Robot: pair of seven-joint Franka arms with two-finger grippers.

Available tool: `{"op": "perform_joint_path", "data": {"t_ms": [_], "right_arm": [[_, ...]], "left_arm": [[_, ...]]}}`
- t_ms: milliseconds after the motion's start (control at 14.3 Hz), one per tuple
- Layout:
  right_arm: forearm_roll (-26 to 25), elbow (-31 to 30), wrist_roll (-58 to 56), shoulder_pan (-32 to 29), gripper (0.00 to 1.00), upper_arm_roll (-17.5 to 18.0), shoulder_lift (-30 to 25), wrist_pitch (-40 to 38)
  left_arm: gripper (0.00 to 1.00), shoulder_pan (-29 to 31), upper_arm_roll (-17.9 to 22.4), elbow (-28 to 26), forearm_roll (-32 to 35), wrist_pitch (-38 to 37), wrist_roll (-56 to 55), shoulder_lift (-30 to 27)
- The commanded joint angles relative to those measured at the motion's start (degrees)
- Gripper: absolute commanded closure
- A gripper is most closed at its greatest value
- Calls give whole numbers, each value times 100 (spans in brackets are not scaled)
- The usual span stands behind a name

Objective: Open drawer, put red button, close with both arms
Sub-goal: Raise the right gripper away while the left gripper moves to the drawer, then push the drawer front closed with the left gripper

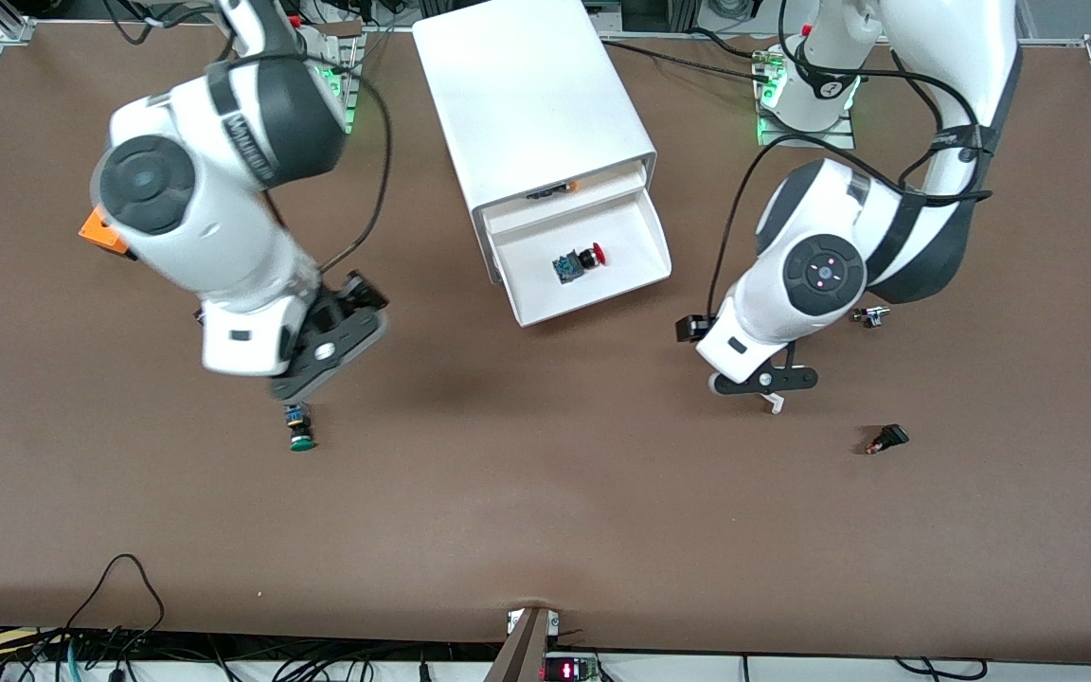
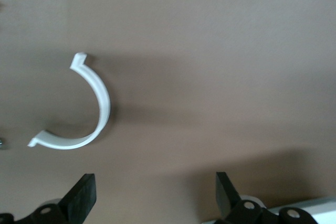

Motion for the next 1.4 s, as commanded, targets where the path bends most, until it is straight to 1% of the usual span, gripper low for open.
{"op": "perform_joint_path", "data": {"t_ms": [0, 210, 349, 489, 559, 698, 838, 1048, 1187, 1257, 1327], "right_arm": [[-37, -548, 270, -564, 0, 93, -476, 87], [-19, -1022, 244, -1275, 0, 101, -968, 34], [-46, -1120, 217, -1566, 0, 101, -1118, -149], [-37, -1208, 209, -1769, 0, 101, -1293, -256], [-37, -1356, 209, -1883, 0, 101, -1460, -256], [-46, -1507, 191, -1989, 0, 101, -1680, -291], [-37, -1551, 147, -2173, 0, 101, -1742, -335], [-11, -1560, 182, -2165, 0, -13, -1725, -335], [-19, -1516, 130, -2165, 0, -144, -1708, -449], [15, -1464, 147, -2183, 0, -162, -1699, -571], [-10, -1446, 138, -2183, 0, -162, -1716, -599]], "left_arm": [[0, -322, 41, 167, 17, 238, -331, 141], [0, -465, 50, 115, 36, 878, -480, 263], [0, -526, 50, 106, 36, 1204, -673, 360], [0, -649, 50, -16, 36, 1223, -963, 378], [0, -667, 42, -69, 36, 1223, -1008, 396], [0, -789, 41, -122, -17, 1232, -1095, 483], [0, -938, 33, -114, -43, 1241, -1297, 598], [0, -1045, -20, -175, -78, 1188, -1614, 668], [0, -1054, -55, -210, -79, 1162, -1623, 677], [0, -1062, -64, -245, -79, 1144, -1606, 677], [0, -1063, -160, -254, -79, 1057, -1580, 677]]}}
